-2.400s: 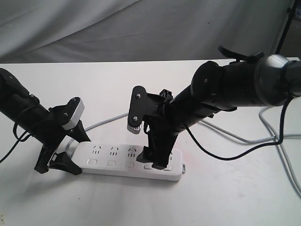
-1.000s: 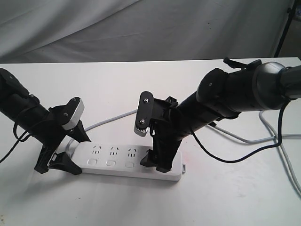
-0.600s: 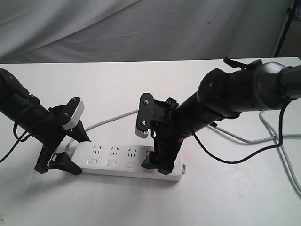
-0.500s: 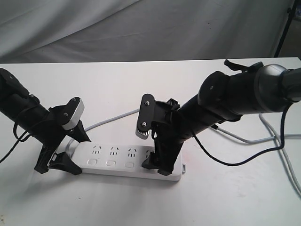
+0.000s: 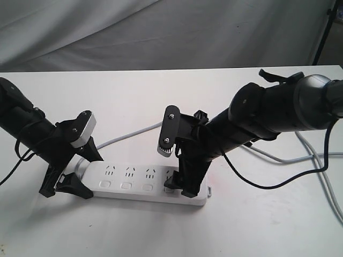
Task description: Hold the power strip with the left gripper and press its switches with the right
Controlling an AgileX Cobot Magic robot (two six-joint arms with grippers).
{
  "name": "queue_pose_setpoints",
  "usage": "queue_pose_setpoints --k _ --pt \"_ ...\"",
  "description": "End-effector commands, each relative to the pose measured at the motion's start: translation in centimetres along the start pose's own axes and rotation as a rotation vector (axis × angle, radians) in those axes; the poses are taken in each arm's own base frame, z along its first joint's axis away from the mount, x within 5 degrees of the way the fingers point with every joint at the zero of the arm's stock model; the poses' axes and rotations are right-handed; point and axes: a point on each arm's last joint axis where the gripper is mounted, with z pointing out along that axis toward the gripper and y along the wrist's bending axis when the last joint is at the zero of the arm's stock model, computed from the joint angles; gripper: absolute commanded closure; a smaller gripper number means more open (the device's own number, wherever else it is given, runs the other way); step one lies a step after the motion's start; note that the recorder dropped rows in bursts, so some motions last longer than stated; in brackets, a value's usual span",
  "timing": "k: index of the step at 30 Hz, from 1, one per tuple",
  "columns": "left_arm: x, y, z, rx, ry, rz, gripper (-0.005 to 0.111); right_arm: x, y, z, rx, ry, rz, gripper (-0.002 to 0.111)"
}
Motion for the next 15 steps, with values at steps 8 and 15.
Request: queue_pose_setpoints --k 8,15 --pt "-0.14 -0.14 0.13 0.008 0.001 0.005 0.107 1.88 0.44 2.25 -0.026 0.068 -0.038 0.020" --pt "-0.14 -0.14 0.13 0.008 0.001 0.005 0.107 1.76 0.42 2.17 -0.024 0.060 -0.020 0.020"
